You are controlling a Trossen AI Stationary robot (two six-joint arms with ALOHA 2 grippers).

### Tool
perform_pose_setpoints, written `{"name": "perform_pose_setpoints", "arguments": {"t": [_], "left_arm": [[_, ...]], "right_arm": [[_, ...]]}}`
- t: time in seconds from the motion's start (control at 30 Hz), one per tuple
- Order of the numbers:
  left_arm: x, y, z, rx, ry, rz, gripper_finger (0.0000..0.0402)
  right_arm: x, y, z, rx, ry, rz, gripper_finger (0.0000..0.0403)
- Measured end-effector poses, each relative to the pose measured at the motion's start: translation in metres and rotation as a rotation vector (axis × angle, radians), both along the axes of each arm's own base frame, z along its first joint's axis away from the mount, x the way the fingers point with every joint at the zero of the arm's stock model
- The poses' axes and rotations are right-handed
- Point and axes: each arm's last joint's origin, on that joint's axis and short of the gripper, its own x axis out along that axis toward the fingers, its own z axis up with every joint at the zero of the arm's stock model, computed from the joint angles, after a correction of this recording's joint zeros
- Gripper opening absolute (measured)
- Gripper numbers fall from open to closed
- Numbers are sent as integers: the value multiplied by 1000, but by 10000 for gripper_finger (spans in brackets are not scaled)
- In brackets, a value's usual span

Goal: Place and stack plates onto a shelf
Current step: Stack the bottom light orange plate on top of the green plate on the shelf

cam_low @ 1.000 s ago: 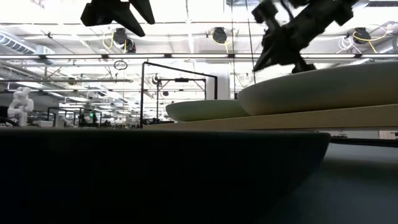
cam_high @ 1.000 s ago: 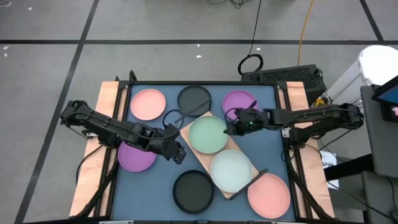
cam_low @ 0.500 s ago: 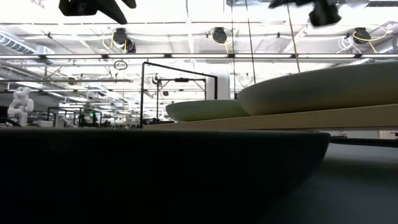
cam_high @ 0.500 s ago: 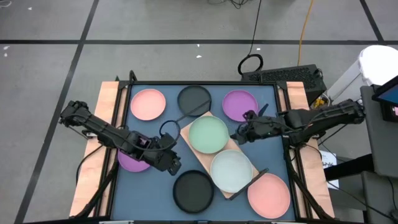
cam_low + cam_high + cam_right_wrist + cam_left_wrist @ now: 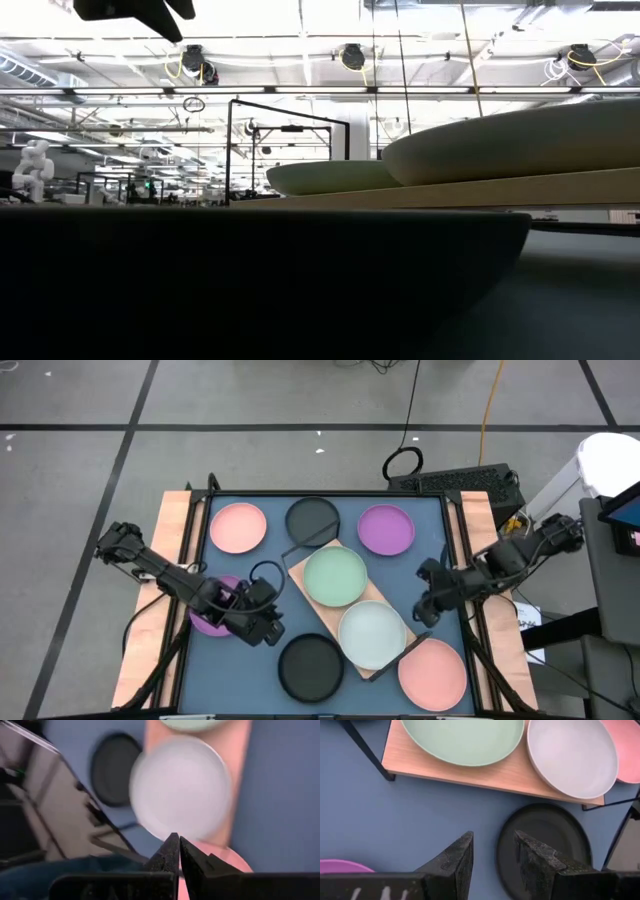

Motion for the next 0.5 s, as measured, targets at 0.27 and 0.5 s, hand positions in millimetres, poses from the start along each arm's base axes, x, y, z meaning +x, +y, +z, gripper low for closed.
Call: {"name": "perform_pose_setpoints", "arguments": {"t": [0.27, 0.5], "left_arm": [[-5, -6, 0, 13, -7, 6, 145], [-7, -5, -1, 29, 18, 7, 145]], "right_arm": [[-22, 18, -14, -59, 129, 116, 6], [-37, 36, -44, -83, 253, 203, 42]]}}
